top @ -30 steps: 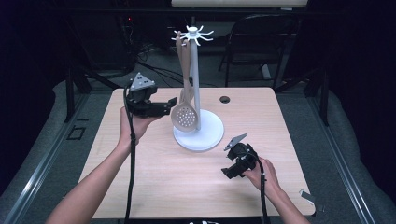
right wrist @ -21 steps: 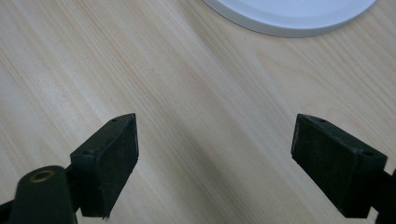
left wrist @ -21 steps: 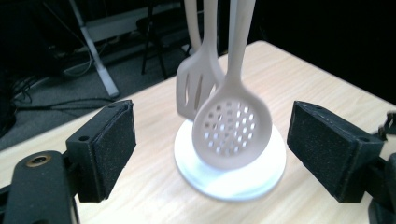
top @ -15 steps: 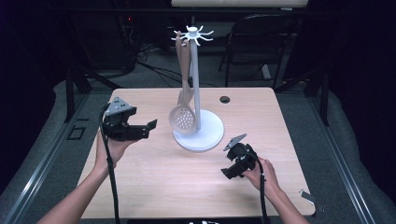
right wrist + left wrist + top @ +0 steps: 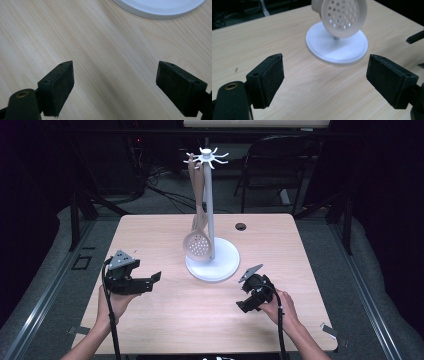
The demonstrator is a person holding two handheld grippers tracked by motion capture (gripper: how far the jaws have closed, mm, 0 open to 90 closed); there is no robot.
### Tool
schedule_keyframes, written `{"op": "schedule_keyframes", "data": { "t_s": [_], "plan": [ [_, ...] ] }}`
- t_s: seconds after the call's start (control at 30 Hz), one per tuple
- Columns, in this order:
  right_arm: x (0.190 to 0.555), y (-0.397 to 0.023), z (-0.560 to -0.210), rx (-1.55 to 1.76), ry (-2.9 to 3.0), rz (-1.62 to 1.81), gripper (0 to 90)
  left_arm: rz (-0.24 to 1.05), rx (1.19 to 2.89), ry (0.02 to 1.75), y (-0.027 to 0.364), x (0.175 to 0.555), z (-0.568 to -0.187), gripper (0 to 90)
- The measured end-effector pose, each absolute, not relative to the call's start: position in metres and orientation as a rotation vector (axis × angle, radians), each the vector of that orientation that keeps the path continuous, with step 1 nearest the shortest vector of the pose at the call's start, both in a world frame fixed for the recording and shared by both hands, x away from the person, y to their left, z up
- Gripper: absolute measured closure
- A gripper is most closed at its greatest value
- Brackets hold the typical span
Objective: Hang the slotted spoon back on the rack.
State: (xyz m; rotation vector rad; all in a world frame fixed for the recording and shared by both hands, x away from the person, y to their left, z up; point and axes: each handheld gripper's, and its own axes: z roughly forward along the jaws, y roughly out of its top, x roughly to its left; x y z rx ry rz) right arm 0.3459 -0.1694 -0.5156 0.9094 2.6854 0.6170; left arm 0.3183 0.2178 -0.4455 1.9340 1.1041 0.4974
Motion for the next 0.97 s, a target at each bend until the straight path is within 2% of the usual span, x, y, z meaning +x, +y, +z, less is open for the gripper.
{"op": "schedule_keyframes", "data": {
  "t_s": [0.57,0.73,0.97],
  "plan": [
    [0.345,-0.167,-0.52,0.9,2.7,0.602,14.3,0.39,2.018,1.272,0.224,0.31,-0.51,14.4],
    [0.345,-0.165,-0.521,0.909,2.696,0.611,14.3,0.328,2.047,1.297,0.222,0.313,-0.522,13.4],
    [0.347,-0.165,-0.521,0.873,2.708,0.599,13.6,0.322,2.064,1.314,0.225,0.324,-0.533,10.7]
  ]
}}
